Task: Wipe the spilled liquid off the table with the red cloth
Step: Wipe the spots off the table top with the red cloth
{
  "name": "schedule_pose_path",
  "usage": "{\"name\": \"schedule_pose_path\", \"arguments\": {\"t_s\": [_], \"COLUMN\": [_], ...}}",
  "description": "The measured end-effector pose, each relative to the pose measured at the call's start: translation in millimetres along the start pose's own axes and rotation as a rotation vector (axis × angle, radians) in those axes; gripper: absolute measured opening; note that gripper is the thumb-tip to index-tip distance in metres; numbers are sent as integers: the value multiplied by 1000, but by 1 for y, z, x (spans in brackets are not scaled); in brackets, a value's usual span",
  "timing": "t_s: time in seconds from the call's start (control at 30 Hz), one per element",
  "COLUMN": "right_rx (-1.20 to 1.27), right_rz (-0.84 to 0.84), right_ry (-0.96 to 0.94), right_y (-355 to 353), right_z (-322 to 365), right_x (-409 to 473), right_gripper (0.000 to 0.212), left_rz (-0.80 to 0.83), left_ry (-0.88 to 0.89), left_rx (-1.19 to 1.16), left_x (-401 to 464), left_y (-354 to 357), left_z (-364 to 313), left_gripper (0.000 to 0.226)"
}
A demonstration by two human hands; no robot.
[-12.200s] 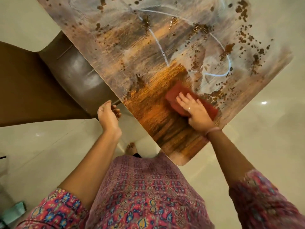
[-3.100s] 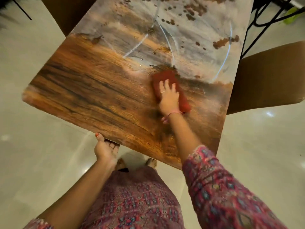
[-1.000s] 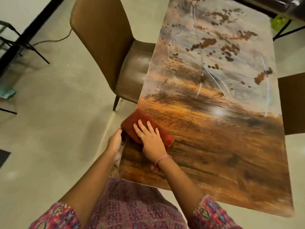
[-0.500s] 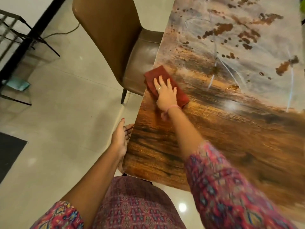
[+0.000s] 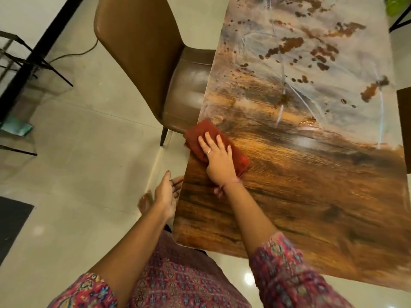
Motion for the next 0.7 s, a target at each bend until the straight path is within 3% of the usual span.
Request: {"name": "schedule_pose_path", "arguments": {"t_s": [0.27,0.5,0.7], "right_rx": [86,121,233], "right_rz": [78,12,3], "right_ry": [258,354,1014], "right_y": [-54,-51,-65], "right_z": [5,-17,-166], "right_x": [143,138,42], "right_gripper": [77,87,83], "left_rz": [188,225,215], "left_ry": [-169,-110,-63], "left_rx": [226,332,299], "left_x": [21,72,107], "left_y": [-1,-14,-10], "left_z": [-24,-118,-184], "left_gripper": [49,40,36]}}
Point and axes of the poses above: each hand's wrist, its own x-axis towards the middle knuckle, its own y-axis out of the palm, z = x × y, the point moved 7 cm from there along x, towards the middle knuckle, and after that the axes turned 11 degrees about y, right-handed, at the moved point
